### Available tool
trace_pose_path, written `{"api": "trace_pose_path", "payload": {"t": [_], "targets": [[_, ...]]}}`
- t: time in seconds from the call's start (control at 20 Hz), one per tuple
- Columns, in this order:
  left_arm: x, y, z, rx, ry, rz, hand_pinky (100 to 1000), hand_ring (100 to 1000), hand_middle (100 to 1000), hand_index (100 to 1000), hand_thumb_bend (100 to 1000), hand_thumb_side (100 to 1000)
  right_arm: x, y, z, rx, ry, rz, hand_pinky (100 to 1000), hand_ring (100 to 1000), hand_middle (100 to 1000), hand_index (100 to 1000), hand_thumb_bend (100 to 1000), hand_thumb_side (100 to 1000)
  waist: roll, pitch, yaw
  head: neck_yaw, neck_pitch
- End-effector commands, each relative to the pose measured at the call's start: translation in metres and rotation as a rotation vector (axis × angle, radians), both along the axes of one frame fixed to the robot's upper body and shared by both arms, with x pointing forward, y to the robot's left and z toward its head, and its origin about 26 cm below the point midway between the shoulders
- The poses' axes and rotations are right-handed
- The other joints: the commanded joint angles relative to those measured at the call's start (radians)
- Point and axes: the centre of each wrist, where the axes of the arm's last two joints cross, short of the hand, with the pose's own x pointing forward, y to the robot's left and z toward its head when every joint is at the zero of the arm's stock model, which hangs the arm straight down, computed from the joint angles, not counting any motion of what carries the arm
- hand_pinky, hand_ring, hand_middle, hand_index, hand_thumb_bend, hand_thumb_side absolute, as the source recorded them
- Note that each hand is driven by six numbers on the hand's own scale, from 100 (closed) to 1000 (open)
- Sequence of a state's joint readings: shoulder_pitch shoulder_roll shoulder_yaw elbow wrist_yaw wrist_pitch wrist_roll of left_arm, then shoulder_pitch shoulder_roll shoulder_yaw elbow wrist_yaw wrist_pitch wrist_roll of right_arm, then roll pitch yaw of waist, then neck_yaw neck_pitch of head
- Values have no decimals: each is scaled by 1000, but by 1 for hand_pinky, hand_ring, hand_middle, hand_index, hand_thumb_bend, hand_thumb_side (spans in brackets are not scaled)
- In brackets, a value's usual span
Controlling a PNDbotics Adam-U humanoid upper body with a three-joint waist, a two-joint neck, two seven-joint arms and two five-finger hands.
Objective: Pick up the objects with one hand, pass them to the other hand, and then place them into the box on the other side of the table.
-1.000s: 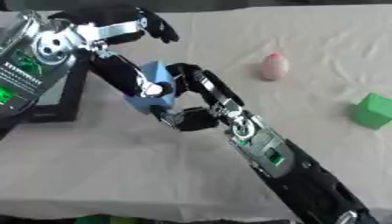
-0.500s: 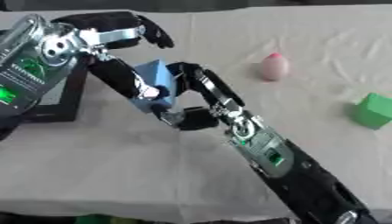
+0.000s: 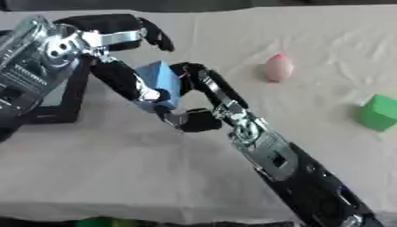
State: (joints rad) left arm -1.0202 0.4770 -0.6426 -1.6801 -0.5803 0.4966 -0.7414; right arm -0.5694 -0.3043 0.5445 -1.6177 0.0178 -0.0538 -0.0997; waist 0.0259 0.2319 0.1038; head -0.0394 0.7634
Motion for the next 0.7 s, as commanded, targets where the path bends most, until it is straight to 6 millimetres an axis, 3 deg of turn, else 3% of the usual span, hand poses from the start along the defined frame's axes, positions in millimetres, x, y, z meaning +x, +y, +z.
{"api": "trace_pose_path", "payload": {"t": [0.05,0.15,0.3,0.5,0.7], "targets": [[4,8,5,29,192,147,939,933,807,869,438,369,0,-2,10,6,-50,-5,622,616,543,585,100,100,1,-19,0,4,7],[3,9,6,8,216,140,952,935,805,866,427,434,0,-2,9,1,-56,-11,622,616,544,585,100,100,1,-18,1,3,7],[1,10,9,-16,249,125,958,940,806,868,490,477,-1,-3,8,-6,-56,-16,622,616,544,585,100,100,2,-17,1,3,7],[0,10,7,-14,273,108,960,943,807,866,638,457,-1,-4,7,-10,-55,-14,621,616,544,584,100,100,2,-17,1,4,7],[0,10,5,-10,282,95,958,944,805,862,676,428,-1,-4,7,-11,-57,-14,620,616,544,584,100,100,1,-17,1,4,7]]}}
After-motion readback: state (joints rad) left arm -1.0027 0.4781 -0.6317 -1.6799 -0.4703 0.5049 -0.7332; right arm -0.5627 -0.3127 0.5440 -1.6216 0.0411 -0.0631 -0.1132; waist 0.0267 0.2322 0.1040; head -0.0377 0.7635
